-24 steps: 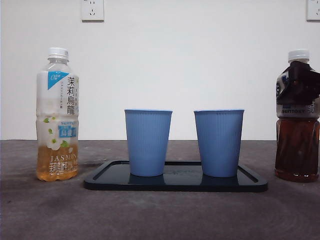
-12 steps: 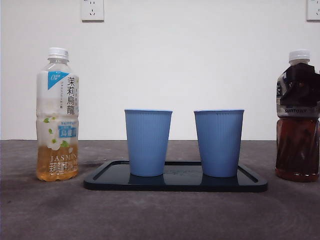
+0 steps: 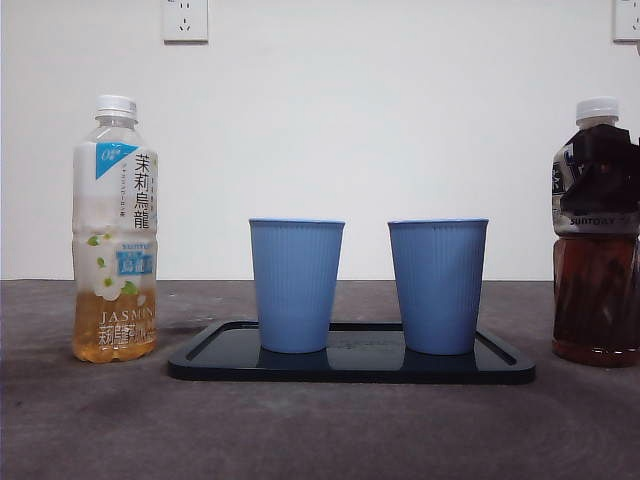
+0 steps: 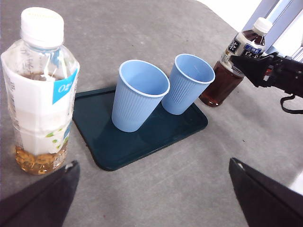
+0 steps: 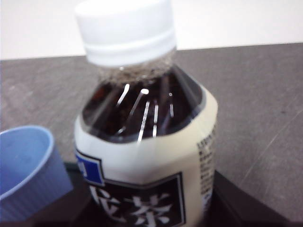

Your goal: Pour the drink into the cup

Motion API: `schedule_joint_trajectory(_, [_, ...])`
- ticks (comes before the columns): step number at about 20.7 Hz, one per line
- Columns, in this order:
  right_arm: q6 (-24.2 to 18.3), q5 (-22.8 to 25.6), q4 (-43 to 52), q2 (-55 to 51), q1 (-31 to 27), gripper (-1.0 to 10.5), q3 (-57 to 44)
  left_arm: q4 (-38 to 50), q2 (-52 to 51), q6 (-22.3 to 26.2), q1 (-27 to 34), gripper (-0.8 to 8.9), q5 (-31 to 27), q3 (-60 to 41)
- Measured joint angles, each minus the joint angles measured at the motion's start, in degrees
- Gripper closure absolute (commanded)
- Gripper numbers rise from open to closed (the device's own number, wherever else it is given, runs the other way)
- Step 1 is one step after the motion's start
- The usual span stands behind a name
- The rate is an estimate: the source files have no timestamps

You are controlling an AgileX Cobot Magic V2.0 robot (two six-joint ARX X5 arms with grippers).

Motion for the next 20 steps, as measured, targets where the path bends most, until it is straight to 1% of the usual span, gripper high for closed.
schedule_joint_trajectory(3, [-1.3, 0.1, -10.2, -3.8, 1.1, 8.0, 2.8, 0.0, 0.0, 0.0, 0.0, 3.23, 0.0, 0.0])
schedule_joint_trajectory(8, [-4.8, 2.3, -29.8, -8.9, 4.3, 8.0, 9.2, 0.0, -0.7, 0.0, 0.0, 3.23, 0.0, 0.0])
schedule_joint_trajectory(11, [-7.3, 4.2, -41.5, -9.6, 6.4, 8.0, 14.7, 0.1, -1.8, 0.0, 0.0, 3.23, 0.0, 0.0])
schedule_joint_trajectory(14, [-9.7, 5.1, -53.2, -9.6, 8.7, 8.0, 20.8, 0.1, -3.0, 0.7, 0.0, 3.23, 0.0, 0.0])
schedule_joint_trajectory(16, [-11.7, 7.5, -62.6, -9.6, 11.5, 8.0, 25.7, 0.0, -4.0, 1.1, 0.0, 3.23, 0.0, 0.0])
schedule_joint_trajectory(18, [-14.3, 11.5, -71.4, -9.6, 14.4, 8.0, 30.5, -0.1, -4.9, 1.3, 0.0, 3.23, 0.0, 0.0])
schedule_joint_trajectory(20, [-16.6, 15.3, -77.2, -9.1, 16.5, 8.0, 34.6, -0.1, -5.5, 1.4, 0.0, 3.23, 0.0, 0.0])
